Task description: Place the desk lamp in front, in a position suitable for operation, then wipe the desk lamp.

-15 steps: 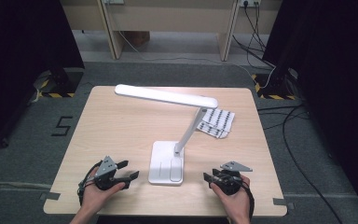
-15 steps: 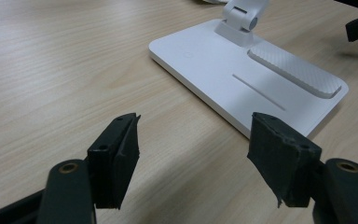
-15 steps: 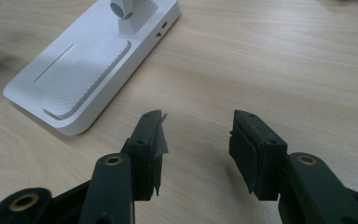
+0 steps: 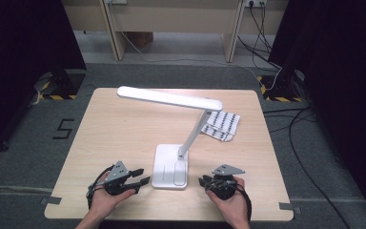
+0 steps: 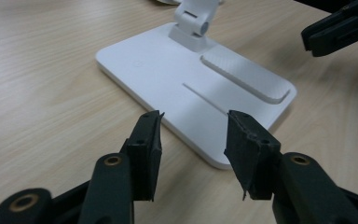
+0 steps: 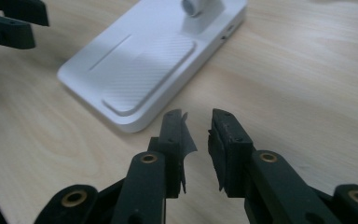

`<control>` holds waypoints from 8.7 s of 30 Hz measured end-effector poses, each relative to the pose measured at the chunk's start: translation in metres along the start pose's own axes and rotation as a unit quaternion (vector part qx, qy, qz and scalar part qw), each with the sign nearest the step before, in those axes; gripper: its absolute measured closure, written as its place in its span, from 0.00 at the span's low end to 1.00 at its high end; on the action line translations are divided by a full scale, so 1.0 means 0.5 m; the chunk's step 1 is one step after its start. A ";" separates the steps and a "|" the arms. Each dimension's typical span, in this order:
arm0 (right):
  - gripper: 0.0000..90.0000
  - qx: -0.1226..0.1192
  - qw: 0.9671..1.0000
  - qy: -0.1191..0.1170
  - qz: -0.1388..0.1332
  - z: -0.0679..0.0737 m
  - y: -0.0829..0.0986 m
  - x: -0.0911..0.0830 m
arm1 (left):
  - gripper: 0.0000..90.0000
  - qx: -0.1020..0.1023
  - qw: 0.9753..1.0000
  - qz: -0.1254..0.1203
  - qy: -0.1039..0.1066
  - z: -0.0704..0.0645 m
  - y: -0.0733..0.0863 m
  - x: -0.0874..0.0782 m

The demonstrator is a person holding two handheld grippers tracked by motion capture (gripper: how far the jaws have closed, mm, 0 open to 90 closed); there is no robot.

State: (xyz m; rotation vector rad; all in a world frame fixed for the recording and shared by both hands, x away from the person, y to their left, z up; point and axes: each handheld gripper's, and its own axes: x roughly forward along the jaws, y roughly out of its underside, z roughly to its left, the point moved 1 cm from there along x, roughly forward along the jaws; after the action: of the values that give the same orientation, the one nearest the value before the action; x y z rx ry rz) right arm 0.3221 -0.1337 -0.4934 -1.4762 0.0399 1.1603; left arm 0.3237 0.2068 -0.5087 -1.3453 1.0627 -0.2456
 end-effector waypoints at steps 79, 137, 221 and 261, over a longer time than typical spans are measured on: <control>0.38 -0.049 0.984 0.161 0.053 -0.328 -0.223 0.201 | 0.31 -0.002 0.999 0.034 0.009 0.006 0.001 0.047; 0.94 -0.006 0.996 0.085 -0.035 -0.081 -0.029 -0.094 | 0.35 0.024 0.999 -0.030 0.006 0.002 -0.040 0.040; 0.94 -0.225 0.965 -0.123 0.051 0.152 -0.107 -0.036 | 0.21 0.087 0.987 -0.067 0.113 -0.040 -0.071 0.025; 0.86 -0.228 0.963 -0.140 0.015 0.159 -0.132 -0.015 | 0.87 0.138 0.977 -0.063 0.149 -0.069 -0.057 0.035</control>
State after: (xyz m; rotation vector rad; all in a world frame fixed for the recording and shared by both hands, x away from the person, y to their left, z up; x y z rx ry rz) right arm 0.3102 -0.0571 -0.4247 -1.6948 -0.4283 1.4583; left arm 0.3198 0.1637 -0.4875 -1.1457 1.1427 -0.6821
